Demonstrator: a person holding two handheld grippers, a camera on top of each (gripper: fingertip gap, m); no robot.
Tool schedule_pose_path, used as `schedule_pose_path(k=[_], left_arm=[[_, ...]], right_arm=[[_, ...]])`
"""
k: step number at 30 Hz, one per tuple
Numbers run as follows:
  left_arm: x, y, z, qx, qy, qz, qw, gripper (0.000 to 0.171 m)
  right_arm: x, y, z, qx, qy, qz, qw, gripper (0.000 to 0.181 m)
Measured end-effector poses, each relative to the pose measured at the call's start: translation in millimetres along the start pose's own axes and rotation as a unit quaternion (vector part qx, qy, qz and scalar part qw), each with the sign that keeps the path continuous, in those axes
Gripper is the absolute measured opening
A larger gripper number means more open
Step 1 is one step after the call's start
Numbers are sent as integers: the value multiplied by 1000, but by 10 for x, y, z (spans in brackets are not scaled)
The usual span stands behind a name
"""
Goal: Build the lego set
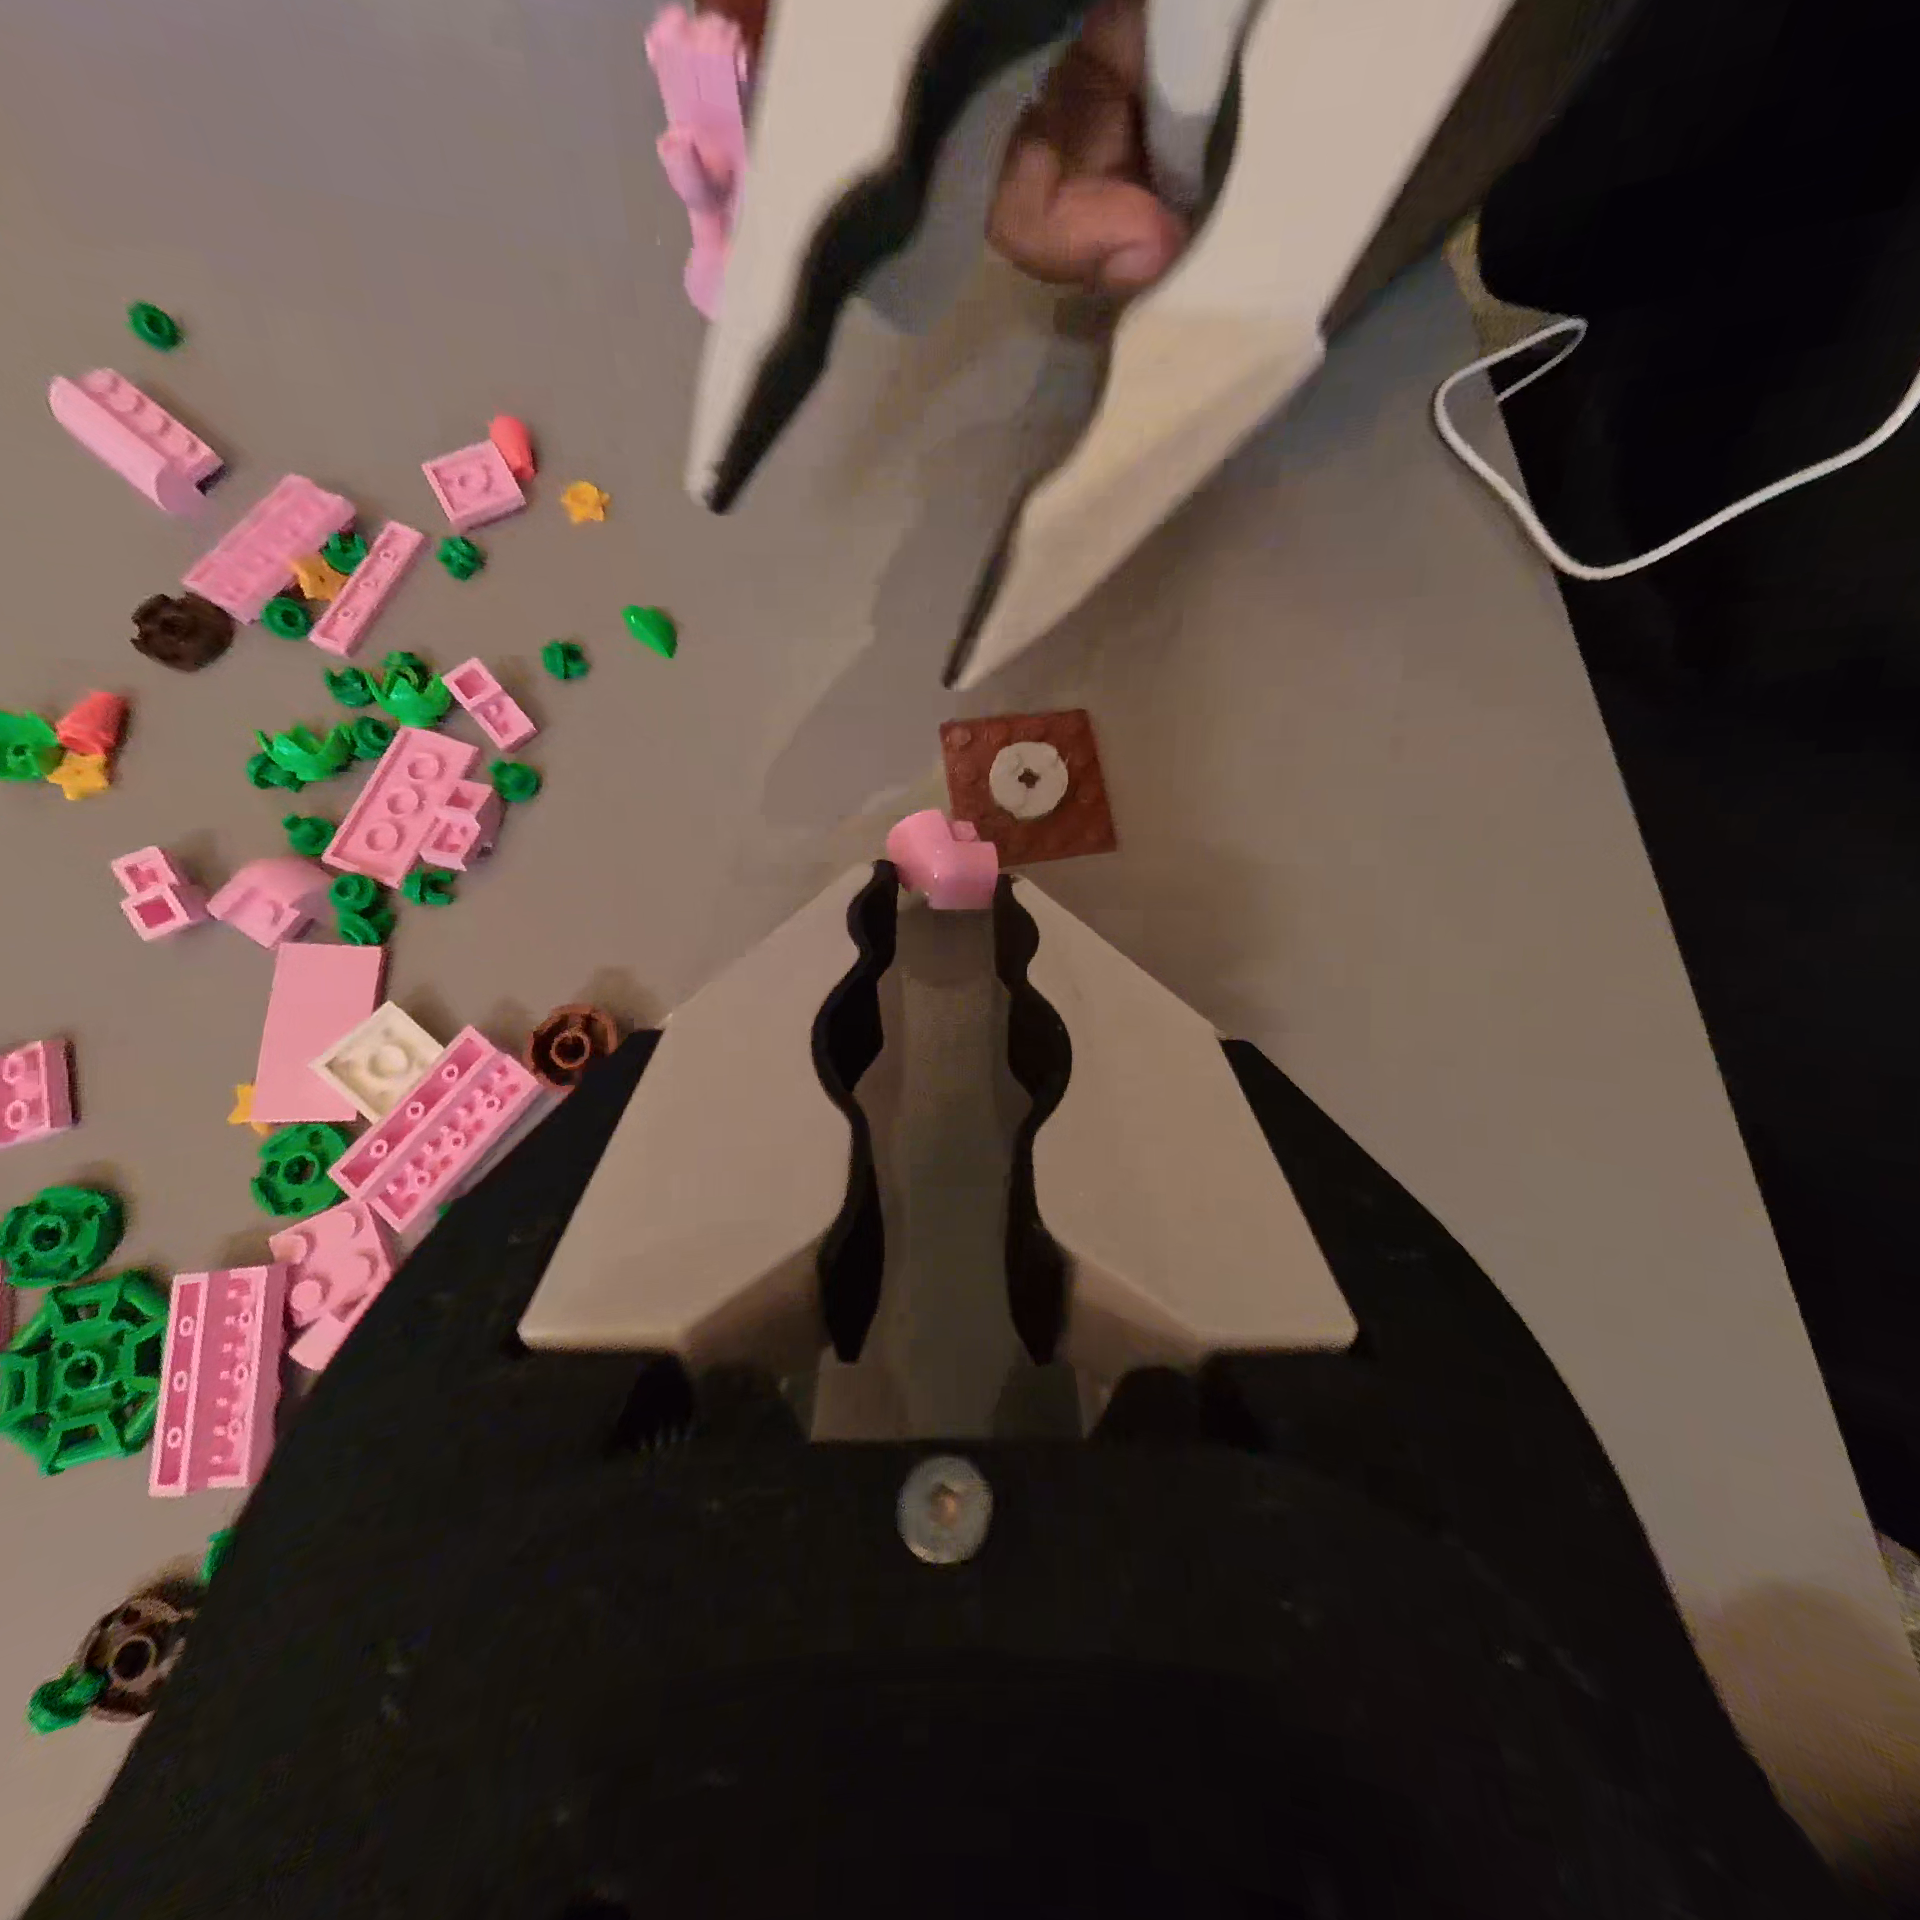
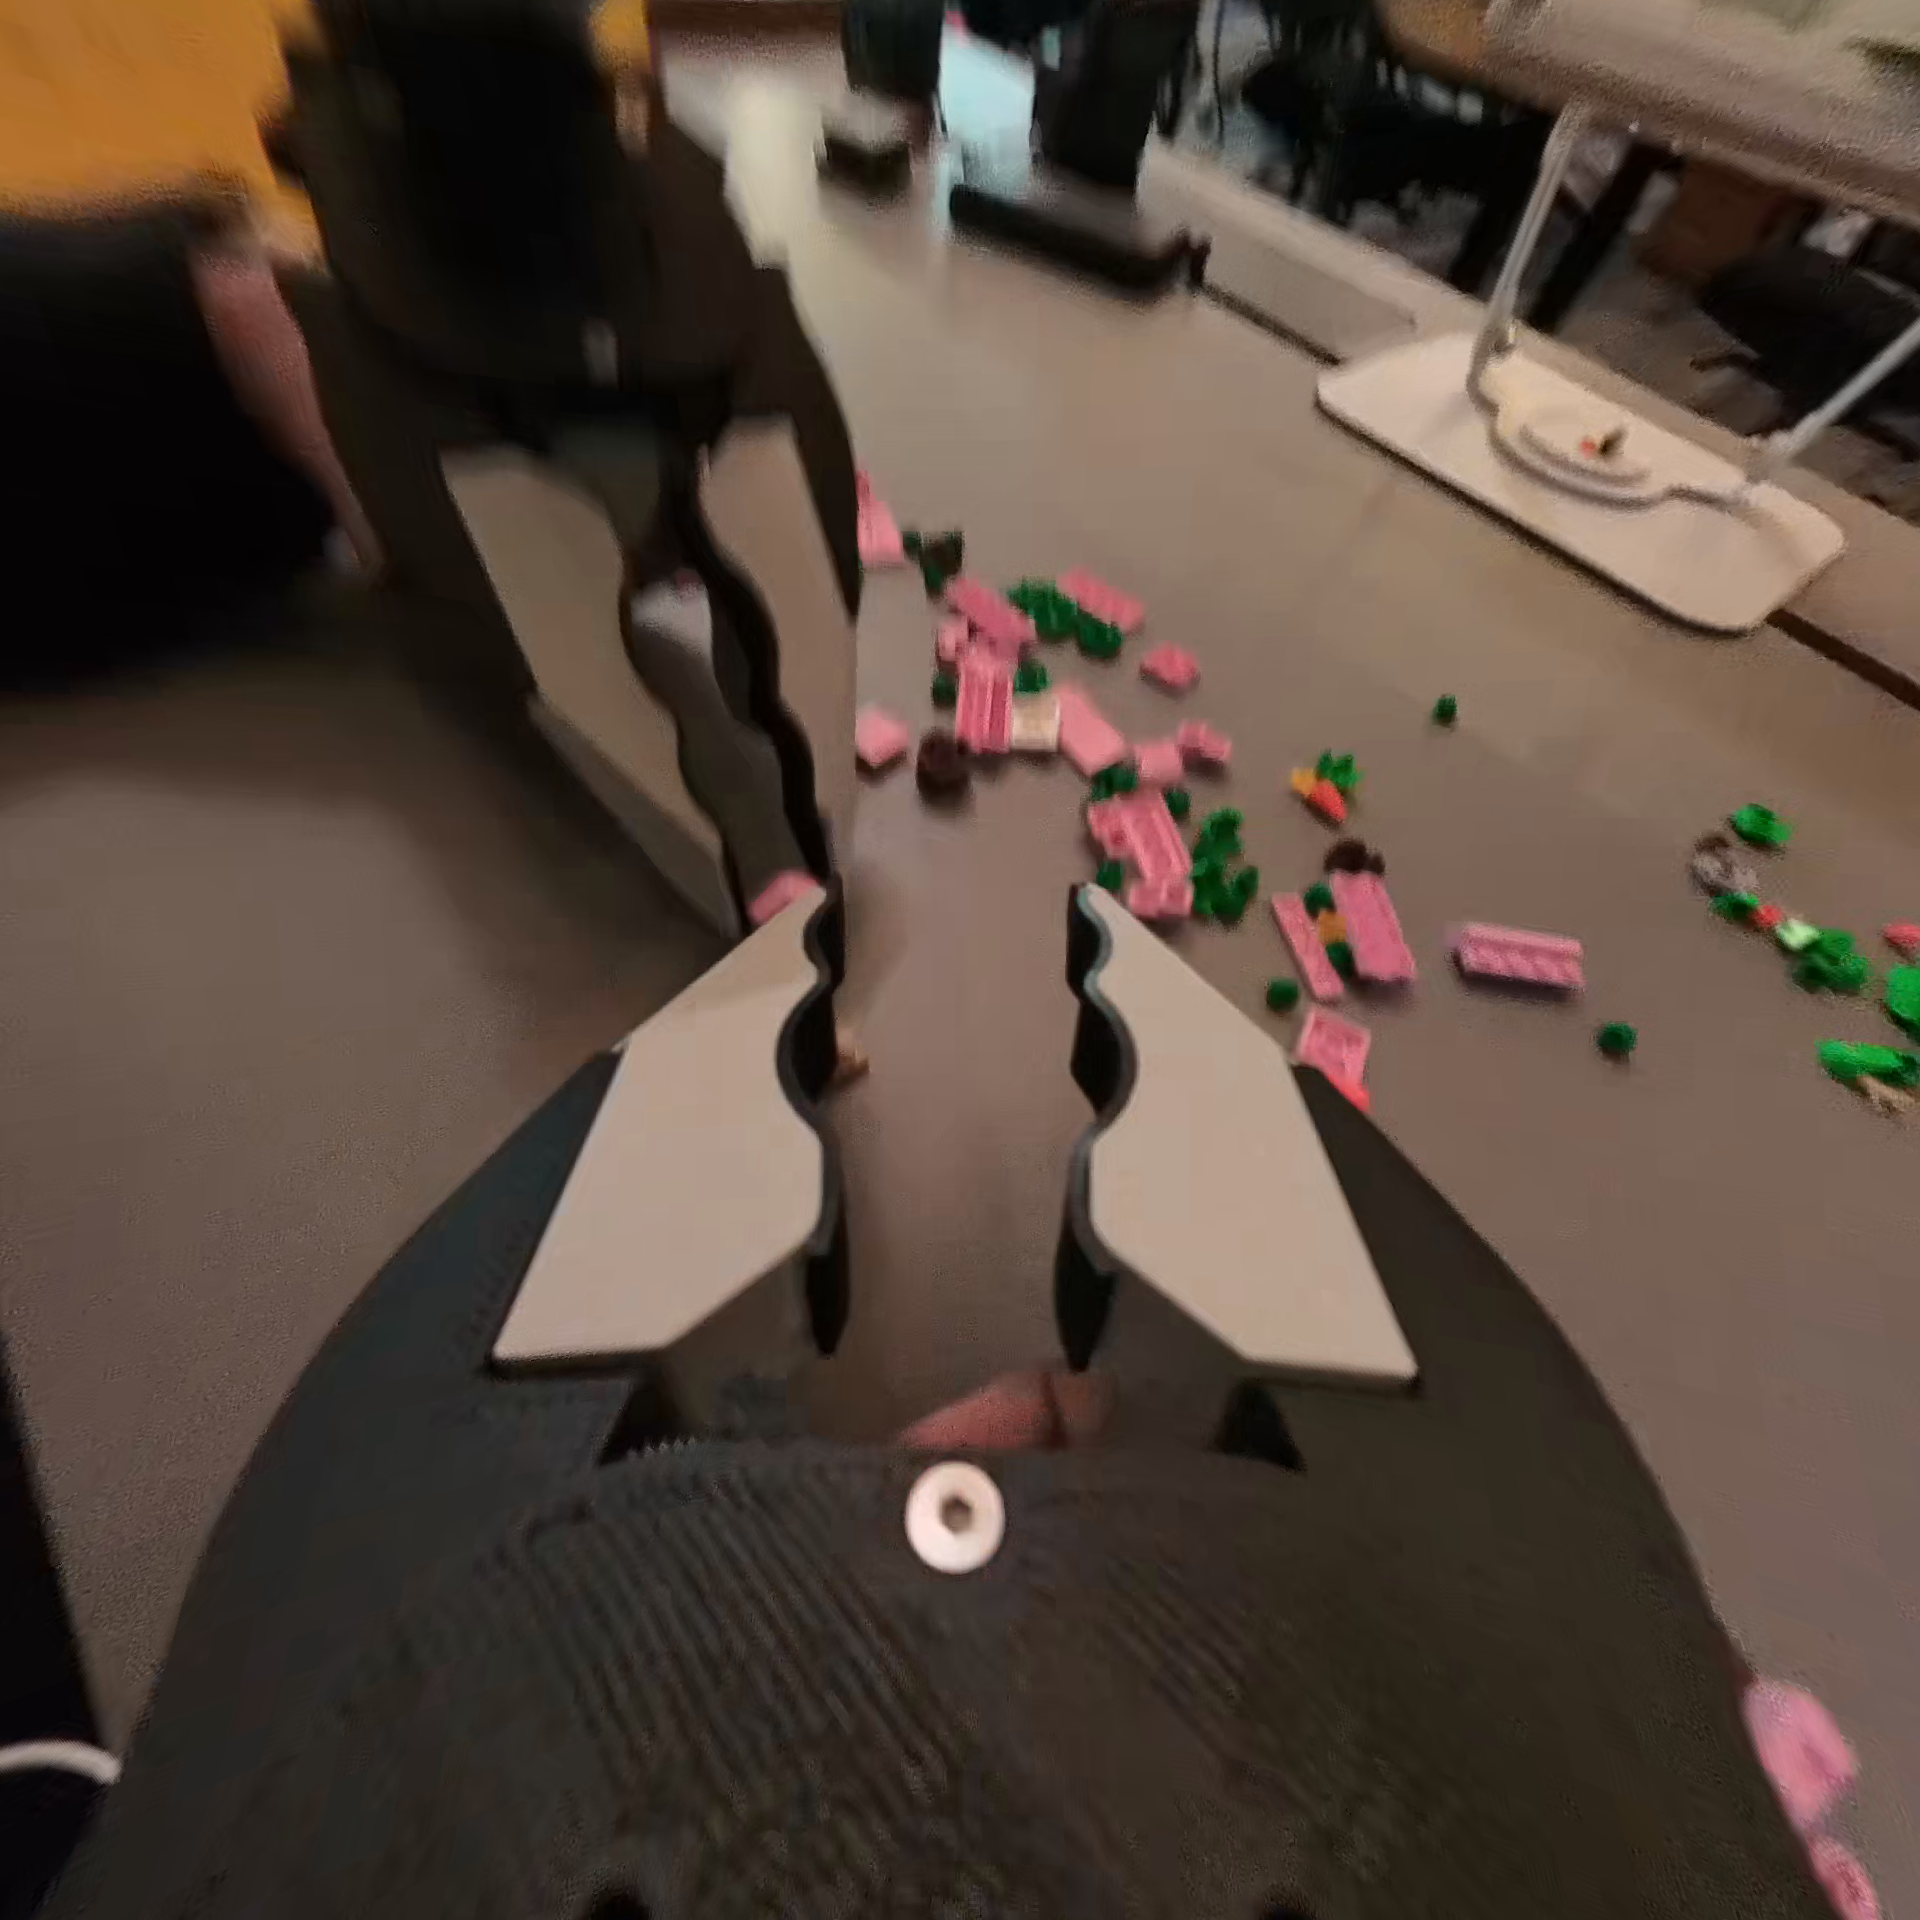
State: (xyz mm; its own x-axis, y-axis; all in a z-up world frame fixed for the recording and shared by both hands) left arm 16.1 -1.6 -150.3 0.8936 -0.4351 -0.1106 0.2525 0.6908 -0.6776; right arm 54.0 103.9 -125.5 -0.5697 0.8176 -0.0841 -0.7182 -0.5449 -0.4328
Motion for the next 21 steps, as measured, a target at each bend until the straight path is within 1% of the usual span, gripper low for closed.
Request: schedule_pose_path(k=[2, 3, 6, 10, 13, 15, 18, 21], left_arm=[[8, 28, -35, -10, -7, -10, 1000, 17], [14, 42, -44, -14, -9, -14, 1000, 17], [17, 60, -29, -14, -5, -10, 1000, 17], [15, 69, -21, -10, -6, -8, 1000, 17], [25, 65, 6, 9, -14, -19, 1000, 17], [27, 64, 12, 13, -21, -26, 999, 17], [38, 83, -9, 2, -28, -34, 999, 17], [46, 95, -14, -3, -29, -36, 999, 17]], right_arm=[[-52, 31, -168, -51, -39, -29, 998, 38], [-82, 42, -191, -58, -52, -31, 996, 38], [-133, 79, -237, -87, -55, 3, 995, 37], [-157, 59, -230, -89, -36, 45, 994, 37], [-195, 48, -237, -92, -39, 68, 993, 38], [-219, 58, -256, -102, -44, 76, 991, 40], [-237, 86, -292, -122, -50, 80, 988, 42], [-238, 92, -299, -127, -48, 83, 987, 42]])
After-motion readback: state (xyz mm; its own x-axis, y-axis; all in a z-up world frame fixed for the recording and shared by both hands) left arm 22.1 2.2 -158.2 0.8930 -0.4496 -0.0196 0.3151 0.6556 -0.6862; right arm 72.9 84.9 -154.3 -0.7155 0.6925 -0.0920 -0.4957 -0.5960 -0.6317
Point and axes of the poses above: each gripper's, where its closed fingertips meet, y out along the fingers, z out of its top, x = y × z across the jaws, the point moved 6 cm from there along -y, back along the fingers, and after that the axes turned 14 degrees about y, right-handed, at the moved point
